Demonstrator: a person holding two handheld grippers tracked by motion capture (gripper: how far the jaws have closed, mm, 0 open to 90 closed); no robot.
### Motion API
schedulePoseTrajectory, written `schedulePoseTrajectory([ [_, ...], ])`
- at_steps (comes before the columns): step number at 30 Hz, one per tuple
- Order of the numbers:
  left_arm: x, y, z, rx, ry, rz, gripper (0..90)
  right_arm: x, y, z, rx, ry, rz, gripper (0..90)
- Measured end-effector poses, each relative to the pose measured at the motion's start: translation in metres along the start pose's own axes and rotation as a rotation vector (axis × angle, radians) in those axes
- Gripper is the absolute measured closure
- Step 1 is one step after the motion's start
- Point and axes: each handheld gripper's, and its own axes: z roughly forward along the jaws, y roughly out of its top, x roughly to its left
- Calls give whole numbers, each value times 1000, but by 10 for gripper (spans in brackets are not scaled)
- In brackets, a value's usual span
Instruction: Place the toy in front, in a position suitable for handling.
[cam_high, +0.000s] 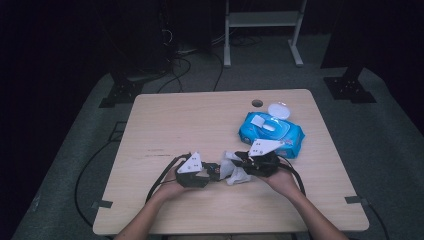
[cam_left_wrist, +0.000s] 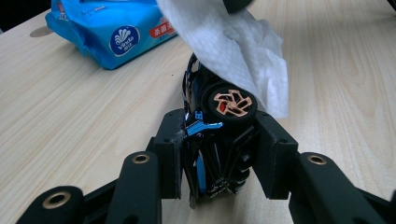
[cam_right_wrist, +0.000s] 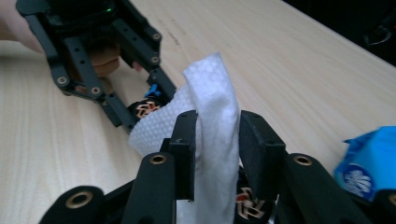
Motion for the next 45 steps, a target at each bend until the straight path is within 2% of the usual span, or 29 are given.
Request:
schedulePoseTrajectory([
  [4, 0, 0, 1, -2, 3, -11, 581, 6, -2, 10, 1, 10, -17, 683],
  [6, 0, 1, 3, -2, 3, -9, 582, 12, -1, 18, 13, 5, -36, 736],
  [8, 0, 2, 3, 0, 3, -7, 583, 15, 0, 26, 0, 35, -26, 786],
  [11, 1, 1, 3, -2, 2, -20, 583, 19, 2, 32, 5, 28, -55, 831],
  [13, 0, 1, 3, -1, 4, -21, 584, 13, 3, 30, 19, 59, -19, 843],
  [14, 0, 1, 4, -3, 5, -26, 583, 12, 3, 30, 22, 61, -11, 845],
  [16, 0, 2, 5, -3, 4, -21, 585, 15, 5, 30, 31, 32, -18, 856],
  [17, 0, 2, 5, 0, 6, -10, 586, 16, 6, 31, 25, 33, -11, 856],
  [18, -1, 3, 5, 2, 7, -5, 586, 18, 8, 32, 7, 55, 3, 859],
  [20, -1, 3, 5, 5, 9, -4, 586, 23, 14, 39, 6, 62, -2, 860],
  [23, 0, 3, 4, 7, 9, -12, 586, 25, 15, 44, 21, 55, -18, 859],
  [28, 3, -1, 0, 0, 10, -21, 586, 10, 5, 29, 39, -18, -6, 859],
  [29, 3, -1, -1, 2, 11, -21, 586, 4, 0, 23, 39, -40, 7, 860],
  [32, 4, -2, -2, 5, 11, -19, 586, -7, -7, 10, 39, -66, 50, 858],
  [34, 4, -2, -3, 6, 11, -19, 586, -13, -12, 3, 49, -99, 60, 858],
  [37, 4, -2, -2, 6, 10, -22, 586, -14, -15, 0, 42, -107, 75, 859],
  [42, 6, -4, -3, -3, 4, -38, 584, -3, -8, 12, 31, -79, 42, 858],
  [45, 7, -5, -6, 0, 2, -35, 585, -5, -9, 11, 29, -81, 51, 859],
])
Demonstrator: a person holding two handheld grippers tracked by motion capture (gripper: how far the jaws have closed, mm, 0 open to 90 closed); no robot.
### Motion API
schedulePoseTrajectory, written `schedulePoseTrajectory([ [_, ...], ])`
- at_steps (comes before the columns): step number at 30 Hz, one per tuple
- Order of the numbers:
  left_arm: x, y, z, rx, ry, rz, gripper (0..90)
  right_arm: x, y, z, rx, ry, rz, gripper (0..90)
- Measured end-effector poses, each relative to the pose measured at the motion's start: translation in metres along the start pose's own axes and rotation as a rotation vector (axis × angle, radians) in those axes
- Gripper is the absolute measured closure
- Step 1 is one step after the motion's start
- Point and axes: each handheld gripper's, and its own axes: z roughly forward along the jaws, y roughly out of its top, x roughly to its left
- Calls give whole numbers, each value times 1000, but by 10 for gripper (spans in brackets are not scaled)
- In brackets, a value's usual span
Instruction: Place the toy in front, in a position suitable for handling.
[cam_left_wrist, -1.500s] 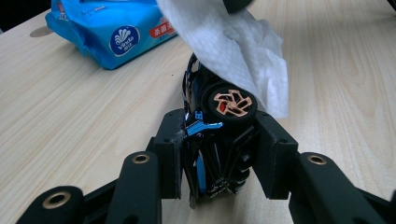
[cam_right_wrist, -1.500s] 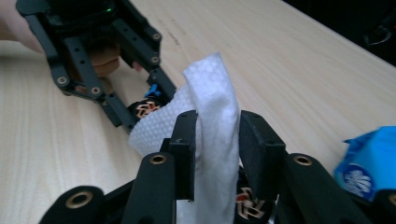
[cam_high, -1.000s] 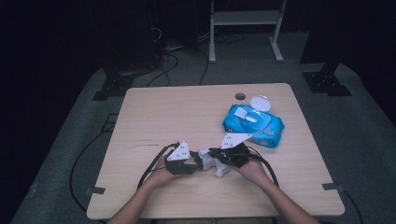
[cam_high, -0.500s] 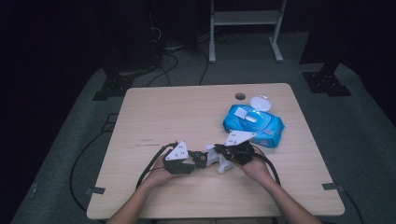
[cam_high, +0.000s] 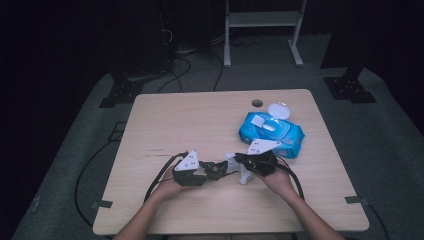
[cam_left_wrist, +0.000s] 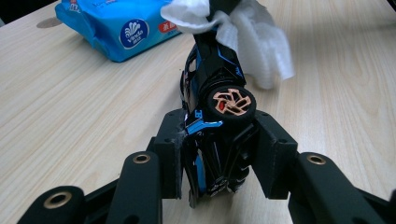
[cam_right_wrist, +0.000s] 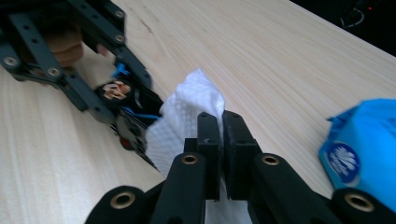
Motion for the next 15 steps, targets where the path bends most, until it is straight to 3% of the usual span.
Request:
schedulePoseTrajectory([
  [6, 1, -1, -1, -2, -12, -2, 586, -15, -8, -11, -9, -39, 55, 860],
  [11, 1, -1, -2, -3, -19, -1, 585, -15, -6, -8, -8, -55, 64, 852],
  [15, 1, -2, -1, -8, -21, -1, 584, -13, -4, -8, -28, -82, 63, 765],
])
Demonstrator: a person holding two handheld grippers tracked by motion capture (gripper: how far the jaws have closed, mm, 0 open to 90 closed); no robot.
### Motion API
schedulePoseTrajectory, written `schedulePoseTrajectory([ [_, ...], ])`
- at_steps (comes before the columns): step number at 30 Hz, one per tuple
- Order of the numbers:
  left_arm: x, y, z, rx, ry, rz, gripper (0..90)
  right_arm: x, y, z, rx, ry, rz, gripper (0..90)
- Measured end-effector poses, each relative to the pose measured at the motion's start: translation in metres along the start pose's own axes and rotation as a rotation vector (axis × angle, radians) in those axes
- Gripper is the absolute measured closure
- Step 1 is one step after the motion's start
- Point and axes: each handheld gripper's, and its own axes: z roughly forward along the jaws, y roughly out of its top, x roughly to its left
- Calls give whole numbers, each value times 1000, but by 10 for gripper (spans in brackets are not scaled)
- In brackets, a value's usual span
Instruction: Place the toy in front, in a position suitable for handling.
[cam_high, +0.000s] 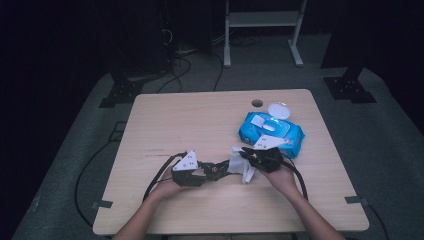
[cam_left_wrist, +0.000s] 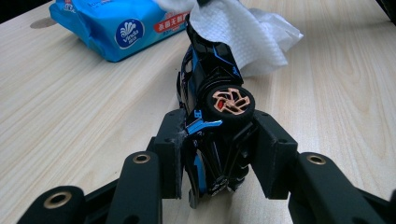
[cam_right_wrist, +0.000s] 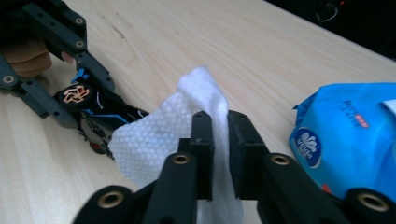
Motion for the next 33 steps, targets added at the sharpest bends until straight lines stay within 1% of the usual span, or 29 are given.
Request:
schedulePoseTrajectory([
  [2, 0, 0, 0, 3, 2, 2, 583, 1, 1, -3, -23, -18, -12, 760],
  [3, 0, 0, 0, 2, 2, 2, 583, 1, 1, -5, -29, -17, -16, 761],
  [4, 0, 0, 0, 1, 2, 3, 583, 2, 1, -6, -41, -3, -19, 763],
  [8, 0, 0, 0, 6, 4, 6, 582, 6, -2, -5, -23, 4, -48, 836],
  [9, 0, 0, 0, 5, 4, 5, 583, 6, -3, -3, -17, 8, -56, 842],
  [12, 0, 0, 0, 6, 2, 4, 584, 8, -4, 3, -11, 37, -49, 839],
  [15, 1, 1, 0, 6, -3, -2, 585, 6, -4, 4, -8, 45, -44, 858],
  [17, 1, 1, 0, 8, 1, -1, 586, 2, -5, 3, -7, 37, -33, 862],
  [19, 1, 1, 0, 8, 2, 0, 586, -2, -6, 0, -3, 19, -16, 863],
  [20, 1, 1, 0, 8, 1, 2, 587, -3, -7, -1, -3, 16, -4, 864],
  [22, 1, 1, 0, 8, 1, 1, 586, -2, -7, 0, -6, 18, -1, 863],
  [24, 1, 0, 0, 5, 1, -2, 586, 1, -5, 1, -12, 30, -4, 863],
  [26, 1, 0, 0, 4, 1, -2, 586, 6, -3, 3, -20, 66, 1, 863],
  [28, 1, 1, 0, 6, -1, -1, 586, 12, -1, 6, -18, 88, -10, 863],
  [30, 1, 1, -1, 8, -4, -2, 587, 13, 0, 7, -18, 87, -26, 863],
  [31, 2, 1, -1, 11, -5, 1, 587, 13, 0, 7, -17, 85, -21, 863],
  [33, 2, 0, -3, 16, -11, 3, 587, 7, -2, 3, -16, 64, -9, 864],
])
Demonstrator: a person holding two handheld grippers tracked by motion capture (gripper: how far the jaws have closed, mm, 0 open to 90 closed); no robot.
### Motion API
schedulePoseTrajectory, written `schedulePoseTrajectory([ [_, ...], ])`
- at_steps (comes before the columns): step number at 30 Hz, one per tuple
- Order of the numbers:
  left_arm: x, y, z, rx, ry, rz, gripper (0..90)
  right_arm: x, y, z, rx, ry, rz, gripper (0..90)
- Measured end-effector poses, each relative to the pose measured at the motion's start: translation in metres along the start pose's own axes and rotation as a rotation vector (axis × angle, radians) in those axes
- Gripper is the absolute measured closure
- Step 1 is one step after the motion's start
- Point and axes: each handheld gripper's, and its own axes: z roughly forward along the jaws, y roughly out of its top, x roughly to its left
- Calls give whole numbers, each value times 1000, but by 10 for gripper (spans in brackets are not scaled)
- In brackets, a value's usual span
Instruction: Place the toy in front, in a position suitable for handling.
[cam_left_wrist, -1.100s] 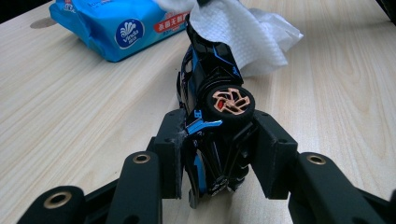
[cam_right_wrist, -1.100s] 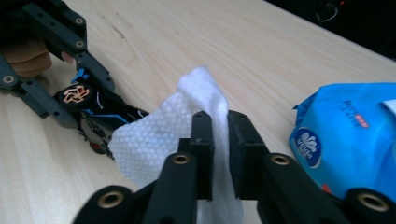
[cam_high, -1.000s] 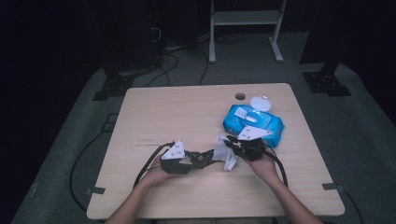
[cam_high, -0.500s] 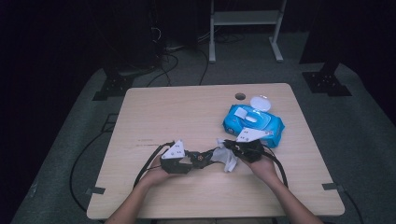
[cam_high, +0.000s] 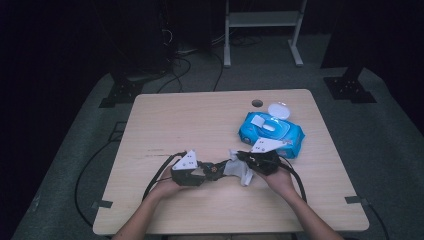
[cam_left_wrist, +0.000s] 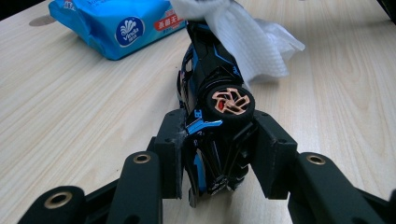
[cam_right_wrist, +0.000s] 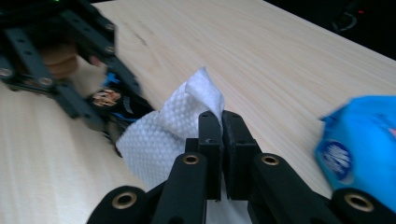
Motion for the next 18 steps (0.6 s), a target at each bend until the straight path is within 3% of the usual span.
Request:
schedulePoseTrajectory([
  [5, 2, 0, -2, 5, -13, -5, 588, -8, -6, -6, -4, -1, 41, 864],
  [9, 0, 0, -2, 1, -37, -4, 591, 3, -1, 1, -21, 58, 31, 864],
  [11, 1, 0, -2, 1, -45, -1, 591, 10, 2, 5, -18, 75, 3, 864],
  [13, 1, 0, -4, 4, -50, 0, 593, 12, 3, 7, -9, 67, -20, 864],
  [16, 2, -1, -6, 8, -54, 4, 594, 9, 2, 4, -12, 58, -8, 864],
  [18, 4, -1, -8, 17, -58, 11, 594, 0, -1, -2, -13, 24, 10, 867],
])
